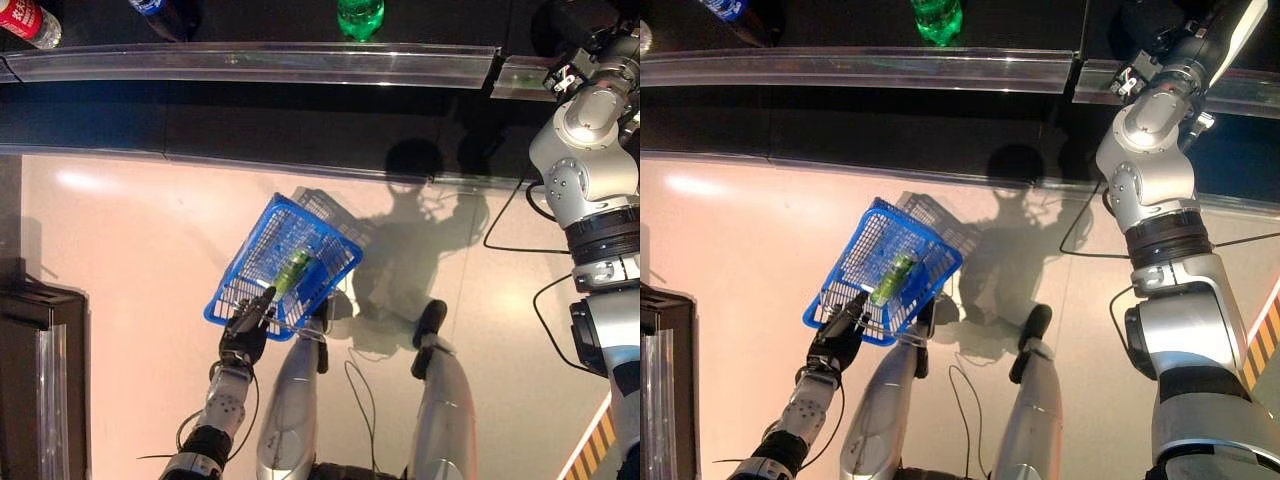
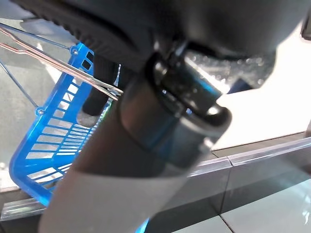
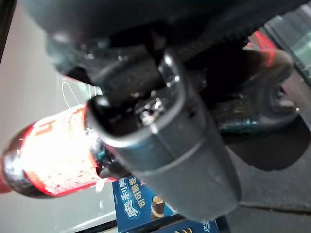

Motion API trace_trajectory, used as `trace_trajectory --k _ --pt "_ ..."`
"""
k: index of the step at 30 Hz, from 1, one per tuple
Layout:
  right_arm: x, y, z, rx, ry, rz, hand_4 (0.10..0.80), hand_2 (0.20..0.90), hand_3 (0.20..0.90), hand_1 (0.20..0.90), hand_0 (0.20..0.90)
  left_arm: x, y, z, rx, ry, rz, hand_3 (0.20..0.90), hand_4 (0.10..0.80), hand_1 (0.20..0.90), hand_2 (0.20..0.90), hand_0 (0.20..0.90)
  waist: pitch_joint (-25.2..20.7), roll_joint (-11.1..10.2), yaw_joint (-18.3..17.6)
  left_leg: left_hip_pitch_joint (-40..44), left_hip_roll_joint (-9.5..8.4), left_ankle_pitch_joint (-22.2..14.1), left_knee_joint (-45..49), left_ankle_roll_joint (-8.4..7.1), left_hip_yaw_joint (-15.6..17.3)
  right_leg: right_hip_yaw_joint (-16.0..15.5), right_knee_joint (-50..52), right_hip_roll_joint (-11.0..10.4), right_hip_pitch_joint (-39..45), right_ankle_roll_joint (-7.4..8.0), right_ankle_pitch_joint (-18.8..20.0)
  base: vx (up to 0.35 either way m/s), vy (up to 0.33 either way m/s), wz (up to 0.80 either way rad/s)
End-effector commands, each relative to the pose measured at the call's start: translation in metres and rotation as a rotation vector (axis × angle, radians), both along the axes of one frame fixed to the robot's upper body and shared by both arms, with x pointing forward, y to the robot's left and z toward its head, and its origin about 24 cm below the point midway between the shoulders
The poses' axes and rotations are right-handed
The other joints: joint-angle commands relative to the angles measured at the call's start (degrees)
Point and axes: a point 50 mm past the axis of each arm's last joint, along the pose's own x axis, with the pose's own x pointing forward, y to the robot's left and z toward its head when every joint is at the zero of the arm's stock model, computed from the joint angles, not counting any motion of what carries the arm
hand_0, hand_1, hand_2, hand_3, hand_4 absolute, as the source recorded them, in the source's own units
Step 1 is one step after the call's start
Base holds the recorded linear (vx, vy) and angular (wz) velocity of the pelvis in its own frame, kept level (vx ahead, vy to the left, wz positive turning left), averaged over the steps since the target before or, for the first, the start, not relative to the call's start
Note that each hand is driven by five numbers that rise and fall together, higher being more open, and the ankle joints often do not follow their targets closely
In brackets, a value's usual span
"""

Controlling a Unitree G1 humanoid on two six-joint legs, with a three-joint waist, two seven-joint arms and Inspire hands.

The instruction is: Pick up the drink and place into the basket.

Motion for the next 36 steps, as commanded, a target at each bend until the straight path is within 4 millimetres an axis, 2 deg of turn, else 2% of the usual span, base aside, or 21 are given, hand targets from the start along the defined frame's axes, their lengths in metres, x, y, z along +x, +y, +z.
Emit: trace_trajectory --k 1,6,7,13,21,26,32,36 --pt "-0.05 -0.007 0.091 -0.119 -0.382 -0.043 0.1 0.3 0.2 0.3 0.3 -0.04 0.044 -0.008 0.024 -0.019 0.142 0.2 0.1 0.3 0.3 0.3 -1.08 1.95 0.58 -2.17 0.42 -6.14 10.05 0.63 -2.39 -1.84 4.32 -0.38 0.52 -1.0 -4.42 -0.048 0.066 0.0" --pt "-0.058 -0.012 0.091 -0.151 -0.427 -0.051 0.1 0.3 0.2 0.3 0.3 -0.042 0.056 -0.006 -0.008 -0.039 0.231 0.2 0.1 0.3 0.3 0.3 -1.08 1.95 0.22 0.68 0.38 -6.76 12.74 0.41 -2.04 -1.51 6.97 -1.03 3.33 -1.5 -6.42 -0.047 0.067 0.02" --pt "-0.061 -0.013 0.091 -0.17 -0.434 -0.055 0.1 0.3 0.2 0.3 0.3 -0.041 0.058 -0.003 -0.012 -0.054 0.245 0.2 0.1 0.3 0.3 0.3 -1.08 1.97 0.05 0.67 0.43 -5.41 12.84 0.69 -1.64 -1.98 7.0 -1.31 3.41 -2.14 -5.61 -0.053 0.096 0.02" --pt "-0.073 -0.01 0.077 -0.35 -0.392 -0.004 0.1 0.3 0.2 0.3 0.3 -0.043 0.061 0.006 -0.001 -0.156 0.248 0.2 0.1 0.3 0.3 0.3 -1.08 2.57 -1.53 7.94 0.07 -4.25 12.3 0.2 -0.5 -1.78 7.53 -2.44 10.09 -2.38 -6.73 0.032 0.124 0.02" --pt "-0.088 -0.004 0.026 -0.459 -0.344 0.136 0.1 0.3 0.2 0.3 0.3 -0.06 0.062 0.012 -0.02 -0.26 0.271 0.2 0.1 0.3 0.3 0.3 -4.54 2.56 -2.71 15.57 -0.08 -2.58 10.02 -0.72 -0.66 -2.8 5.85 -2.36 18.48 -2.96 -8.03 0.091 0.086 -0.04" --pt "-0.099 0.01 -0.013 -0.49 -0.318 0.297 0.1 0.3 0.2 0.3 0.3 -0.067 0.067 0.027 0.015 -0.332 0.268 0.2 0.1 0.3 0.3 0.3 -7.99 1.36 -2.56 20.18 0.06 -2.16 6.98 -0.85 -1.08 -3.93 2.71 -1.37 24.35 -3.05 -7.86 0.093 0.029 0.09" --pt "-0.113 0.047 -0.048 -0.495 -0.265 0.656 0.1 0.3 0.2 0.3 0.3 -0.071 0.072 0.043 0.073 -0.386 0.249 0.2 0.1 0.3 0.3 0.3 -12.3 -0.34 -1.5 25.05 0.26 -2.67 3.52 -1.02 -2.28 -5.48 -0.81 -0.12 31.01 -2.86 -8.02 0.105 -0.006 0.15" --pt "-0.115 0.069 -0.066 -0.42 -0.239 0.856 0.1 0.3 0.2 0.3 0.3 -0.072 0.071 0.047 0.1 -0.402 0.219 0.2 0.1 0.3 0.3 0.3 -14.25 -1.03 -0.47 27.51 0.36 -2.4 1.37 -1.24 -3.12 -6.44 -2.82 0.74 34.32 -2.82 -8.19 0.083 -0.012 0.19"
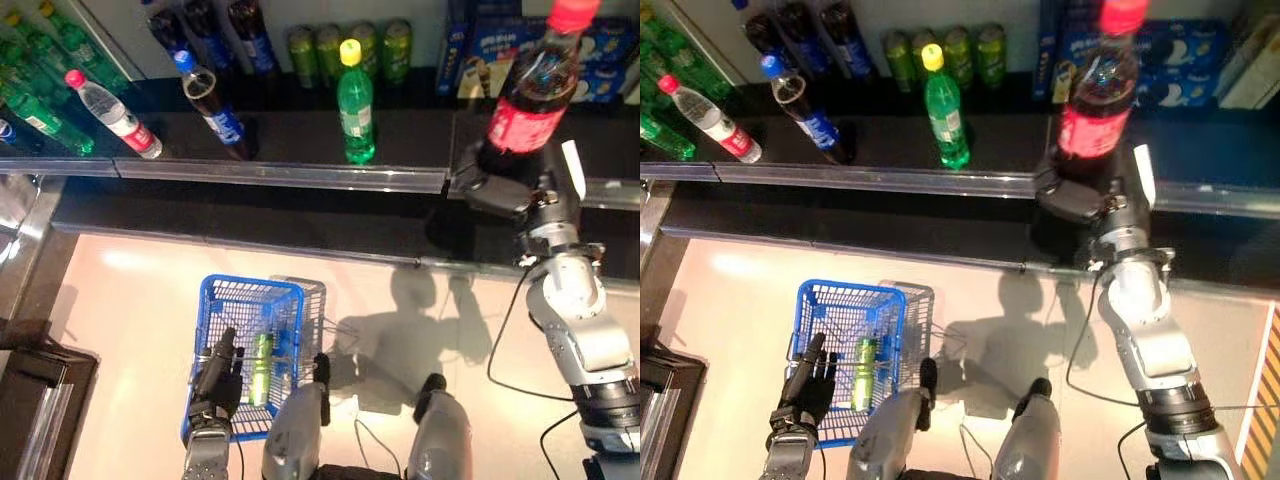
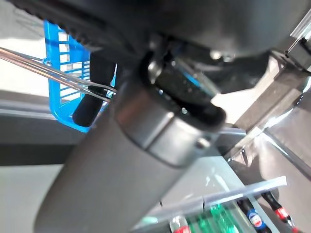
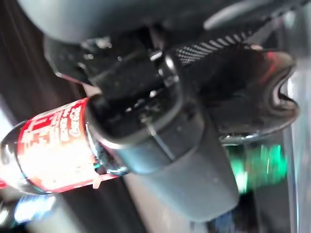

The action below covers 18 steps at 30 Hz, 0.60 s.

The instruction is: Pick up the drink and place into the basket.

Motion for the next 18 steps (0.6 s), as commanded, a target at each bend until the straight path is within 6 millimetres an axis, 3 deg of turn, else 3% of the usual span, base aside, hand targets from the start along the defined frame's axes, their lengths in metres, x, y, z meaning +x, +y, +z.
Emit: trace_trajectory --k 1,10,16,18 --pt "-0.03 0.043 0.06 0.088 -0.328 0.334 0.1 0.3 0.2 0.3 0.3 0.011 0.048 0.068 0.267 -0.371 0.007 0.2 0.1 0.3 0.3 0.3 -14.33 -3.1 1.98 0.59 1.11 0.26 5.35 -1.01 -1.82 -1.5 -3.17 3.0 6.38 -4.53 -1.43 0.051 -0.019 0.07" --pt "-0.037 0.097 0.031 0.279 -0.153 0.601 0.1 0.3 0.2 0.3 0.3 0.017 0.041 0.09 0.32 -0.489 -0.058 0.2 0.1 0.3 0.3 0.3 -15.76 -4.38 5.8 2.21 0.76 0.99 3.14 -0.96 -4.32 -3.93 -6.73 3.92 10.39 -4.09 -0.55 0.008 -0.012 0.2" --pt "-0.041 0.122 0.023 0.328 -0.122 0.648 0.1 0.3 0.2 0.3 0.3 0.027 0.031 0.12 0.367 -0.628 -0.126 0.2 0.1 0.3 0.3 0.3 -15.88 -4.48 8.72 2.08 0.14 1.75 1.42 -0.91 -6.29 -6.24 -9.06 4.19 12.04 -3.64 0.6 -0.014 0.001 0.2" --pt "-0.04 0.129 0.023 0.348 -0.127 0.635 0.1 0.3 0.2 0.3 0.3 0.032 0.026 0.139 0.385 -0.687 -0.164 0.2 0.1 0.3 0.3 0.3 -16.0 -4.6 10.08 1.73 -0.31 1.93 0.76 -0.88 -7.23 -7.36 -10.0 4.29 12.58 -3.4 1.11 -0.014 -0.009 0.29"
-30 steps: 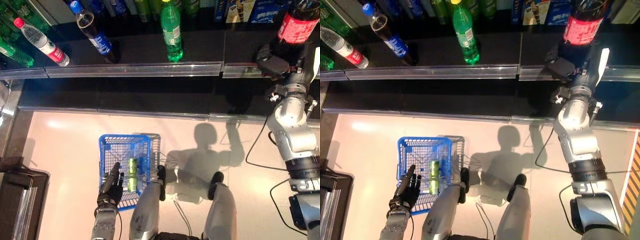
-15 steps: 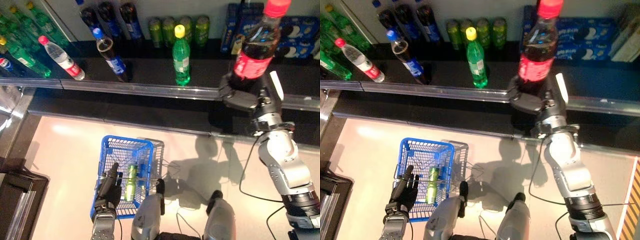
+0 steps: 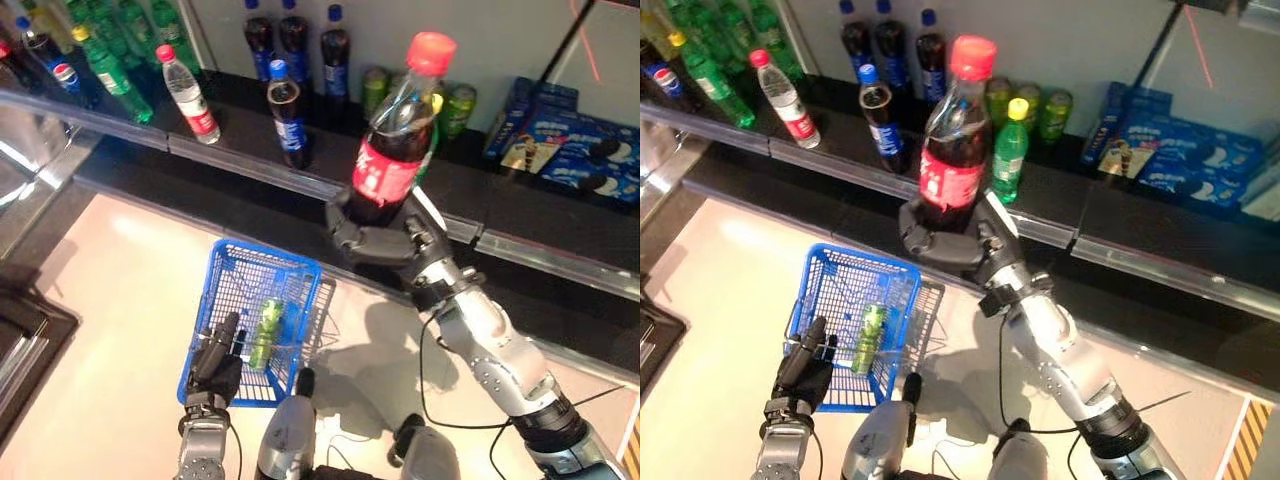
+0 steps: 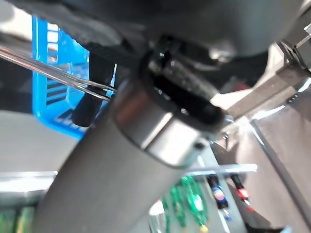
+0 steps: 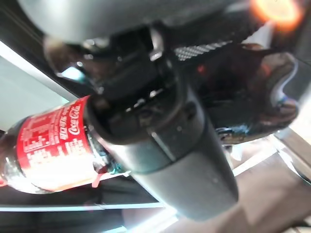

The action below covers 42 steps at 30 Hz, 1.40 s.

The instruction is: Pick up the drink and place into the basket.

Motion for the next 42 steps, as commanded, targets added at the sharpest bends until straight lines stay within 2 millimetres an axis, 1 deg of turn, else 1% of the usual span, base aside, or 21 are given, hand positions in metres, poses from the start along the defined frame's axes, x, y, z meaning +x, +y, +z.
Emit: trace_trajectory --k 1,3,4,6,9,12,15,17,18,22,23,26,29,33,34,35,37,40,42 --pt "-0.017 0.02 0.062 0.258 -0.281 0.084 0.1 0.3 0.2 0.3 0.3 0.015 0.022 0.095 0.296 -0.492 -0.088 0.2 0.1 0.3 0.3 0.3 -13.58 -0.57 2.19 0.39 -0.48 1.21 2.14 -0.24 -2.31 -0.7 -7.38 3.98 5.31 -3.51 2.64 -0.01 -0.015 0.26" --pt "-0.016 0.026 0.063 0.267 -0.284 0.066 0.1 0.3 0.2 0.3 0.3 0.018 0.018 0.114 0.307 -0.557 -0.127 0.2 0.1 0.3 0.3 0.3 -13.45 -0.69 3.53 -0.13 -0.98 1.22 2.04 -0.19 -3.29 -1.77 -8.0 3.95 5.78 -3.31 3.0 -0.008 -0.024 0.24" --pt "-0.016 0.028 0.063 0.275 -0.277 0.065 0.1 0.3 0.2 0.3 0.3 0.019 0.016 0.119 0.308 -0.586 -0.146 0.2 0.1 0.3 0.3 0.3 -13.43 -0.75 3.92 -0.35 -1.12 1.2 2.08 -0.19 -3.72 -2.2 -8.19 3.97 5.92 -3.26 3.12 -0.005 -0.043 0.29" --pt "-0.016 0.034 0.063 0.294 -0.269 0.051 0.1 0.3 0.2 0.3 0.3 0.019 0.007 0.136 0.317 -0.67 -0.215 0.2 0.1 0.3 0.3 0.3 -12.97 -0.91 5.53 -0.74 -1.65 0.94 2.43 -0.19 -4.79 -3.36 -8.41 3.91 6.53 -3.1 3.26 -0.004 -0.046 0.32" --pt "-0.016 0.039 0.063 0.304 -0.261 0.045 0.1 0.3 0.2 0.3 0.3 0.017 -0.003 0.151 0.304 -0.759 -0.295 0.2 0.1 0.3 0.3 0.3 -12.81 -1.14 6.89 -1.21 -2.18 0.61 2.61 -0.19 -5.85 -4.45 -8.99 3.9 7.06 -2.87 3.66 -0.002 -0.031 0.32" --pt "-0.017 0.048 0.063 0.301 -0.252 0.034 0.1 0.3 0.2 0.3 0.3 0.013 -0.022 0.172 0.298 -0.88 -0.422 0.2 0.1 0.3 0.3 0.3 -12.67 -1.54 8.6 -1.77 -2.81 0.49 2.94 -0.06 -7.32 -5.89 -9.74 4.0 7.92 -2.48 4.15 0.018 -0.046 0.42" --pt "-0.017 0.057 0.061 0.275 -0.26 0.025 0.1 0.3 0.2 0.3 0.3 0.009 -0.038 0.187 0.292 -0.954 -0.536 0.2 0.1 0.3 0.3 0.3 -12.87 -1.87 9.94 -2.24 -3.28 0.45 3.34 -0.03 -8.62 -6.91 -10.25 4.09 8.65 -2.15 4.42 0.036 -0.031 0.21" --pt "-0.016 0.06 0.061 0.262 -0.26 0.024 0.1 0.3 0.2 0.3 0.3 0.009 -0.04 0.192 0.289 -0.975 -0.562 0.2 0.1 0.3 0.3 0.3 -12.95 -1.92 10.33 -2.29 -3.42 0.46 3.41 0.04 -8.98 -7.28 -10.4 4.11 8.99 -2.03 4.48 0.042 -0.011 0.26" --pt "-0.012 0.063 0.061 0.24 -0.261 0.008 0.1 0.3 0.2 0.3 0.3 0.007 -0.045 0.199 0.277 -1.022 -0.611 0.2 0.1 0.3 0.3 0.3 -13.09 -1.99 11.07 -2.31 -3.68 0.41 3.57 0.04 -9.65 -7.92 -10.65 4.16 9.57 -1.93 4.55 0.042 -0.004 0.21" --pt "-0.003 0.065 0.06 0.216 -0.244 -0.022 0.1 0.3 0.2 0.3 0.3 0.002 -0.047 0.207 0.303 -1.093 -0.67 0.2 0.1 0.3 0.3 0.3 -13.59 -2.31 12.34 -2.27 -4.0 0.52 3.44 0.01 -10.52 -8.96 -11.29 4.23 10.65 -1.69 4.71 0.074 -0.008 0.18" --pt "0.0 0.066 0.06 0.213 -0.24 -0.034 0.1 0.3 0.2 0.3 0.3 0.0 -0.046 0.211 0.324 -1.12 -0.695 0.2 0.1 0.3 0.3 0.3 -13.68 -2.56 13.12 -1.66 -3.7 -0.71 3.48 -0.38 -10.73 -8.52 -11.02 4.52 11.22 -1.29 3.58 0.116 -0.05 0.12" --pt "0.007 0.066 0.059 0.215 -0.225 -0.058 0.1 0.3 0.2 0.3 0.3 -0.001 -0.044 0.215 0.401 -1.158 -0.743 0.2 0.1 0.3 0.3 0.3 -14.12 -3.12 14.17 -1.92 -3.93 -0.77 3.51 -0.52 -11.42 -9.33 -11.24 4.66 11.84 -1.15 3.48 0.077 -0.021 0.16" --pt "0.01 0.067 0.058 0.218 -0.21 -0.076 0.1 0.3 0.2 0.3 0.3 -0.002 -0.043 0.217 0.423 -1.182 -0.764 0.2 0.1 0.3 0.3 0.3 -14.49 -3.48 14.7 -1.89 -4.13 -0.82 3.42 -0.57 -11.99 -9.55 -11.26 4.75 12.18 -1.12 3.33 0.061 0.008 0.11" --pt "0.017 0.068 0.044 0.198 -0.149 -0.118 0.1 0.3 0.2 0.3 0.3 -0.005 -0.037 0.224 0.53 -1.252 -0.752 0.2 0.1 0.3 0.3 0.3 -15.53 -3.77 15.42 -1.51 -4.25 -0.91 3.07 -0.6 -12.47 -10.07 -11.22 4.74 12.98 -1.03 2.89 0.073 0.03 0.16" --pt "0.019 0.067 0.039 0.201 -0.111 -0.124 0.1 0.3 0.2 0.3 0.3 -0.006 -0.035 0.227 0.548 -1.267 -0.741 0.2 0.1 0.3 0.3 0.3 -15.7 -3.8 15.57 -1.46 -4.3 -0.9 2.99 -0.64 -12.6 -10.17 -11.23 4.74 13.12 -1.0 2.8 0.074 0.038 0.12" --pt "0.024 0.066 0.024 0.192 -0.054 -0.154 0.1 0.3 0.2 0.3 0.3 -0.009 -0.03 0.233 0.575 -1.288 -0.716 0.2 0.1 0.3 0.3 0.3 -16.15 -3.77 15.91 -1.47 -4.44 -0.9 2.99 -0.68 -12.86 -10.57 -11.04 4.65 13.33 -1.0 2.58 0.082 0.04 0.09" --pt "0.026 0.065 0.009 0.187 0.007 -0.178 0.1 0.3 0.2 0.3 0.3 -0.011 -0.024 0.238 0.616 -1.317 -0.69 0.2 0.1 0.3 0.3 0.3 -16.54 -3.75 16.16 -1.32 -4.41 -1.04 3.03 -0.78 -13.01 -10.88 -10.82 4.56 13.68 -1.0 2.31 0.081 0.028 0.12" --pt "0.028 0.065 -0.011 0.191 0.082 -0.205 0.1 0.3 0.2 0.3 0.3 -0.017 -0.02 0.245 0.673 -1.369 -0.692 0.2 0.1 0.3 0.3 0.3 -17.0 -3.71 16.47 -0.85 -4.38 -1.11 2.76 -0.88 -13.3 -11.29 -10.65 4.53 14.28 -0.94 2.0 0.072 0.016 0.12" --pt "0.028 0.066 -0.018 0.191 0.109 -0.214 0.1 0.3 0.2 0.3 0.3 -0.019 -0.021 0.248 0.674 -1.389 -0.7 0.2 0.1 0.3 0.3 0.3 -17.15 -3.61 16.6 -0.74 -4.38 -1.03 2.65 -0.96 -13.45 -11.39 -10.58 4.5 14.44 -0.9 1.94 0.043 0.014 0.03"
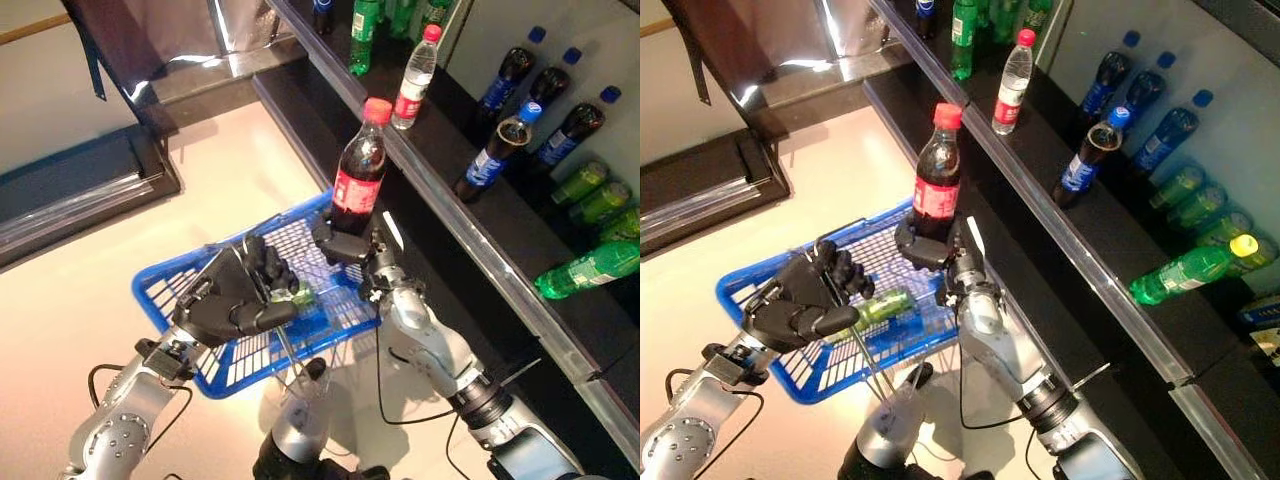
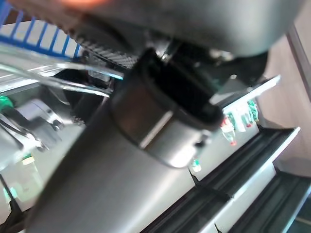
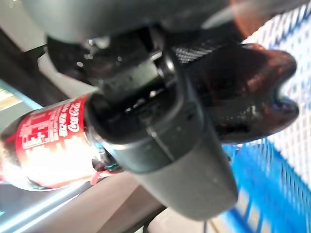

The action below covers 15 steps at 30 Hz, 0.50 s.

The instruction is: Pick up the drink and place into the basket.

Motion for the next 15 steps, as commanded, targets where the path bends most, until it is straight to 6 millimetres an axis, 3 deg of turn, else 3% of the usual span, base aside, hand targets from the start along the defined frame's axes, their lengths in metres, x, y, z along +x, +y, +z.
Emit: trace_trajectory --k 1,9,15 --pt "-0.011 0.029 0.028 0.171 -0.174 0.06 0.1 0.3 0.2 0.3 0.3 -0.037 -0.017 0.099 -0.135 -0.715 -0.213 0.2 0.1 0.3 0.3 0.3 -15.95 -0.69 -1.05 0.21 0.31 -1.73 2.92 -0.77 0.27 0.38 -0.57 3.07 0.18 -4.11 2.89 0.033 0.016 0.02" --pt "-0.018 0.047 -0.002 0.186 -0.078 0.073 0.1 0.3 0.2 0.3 0.3 -0.043 -0.031 0.108 -0.162 -0.788 -0.329 0.2 0.1 0.3 0.3 0.3 -15.66 0.22 -0.85 -0.35 -0.06 -1.73 3.15 -0.74 -0.35 0.07 0.67 2.39 -0.63 -3.76 2.64 0.016 0.014 0.07" --pt "-0.021 0.059 -0.012 0.149 -0.052 0.101 0.1 0.3 0.2 0.3 0.3 -0.042 -0.039 0.113 -0.154 -0.808 -0.348 0.2 0.1 0.3 0.3 0.3 -14.82 0.85 -0.39 -1.94 -0.75 -1.67 3.7 -0.65 -0.76 -0.46 1.36 1.65 -1.79 -3.33 2.76 -0.027 0.009 0.04"
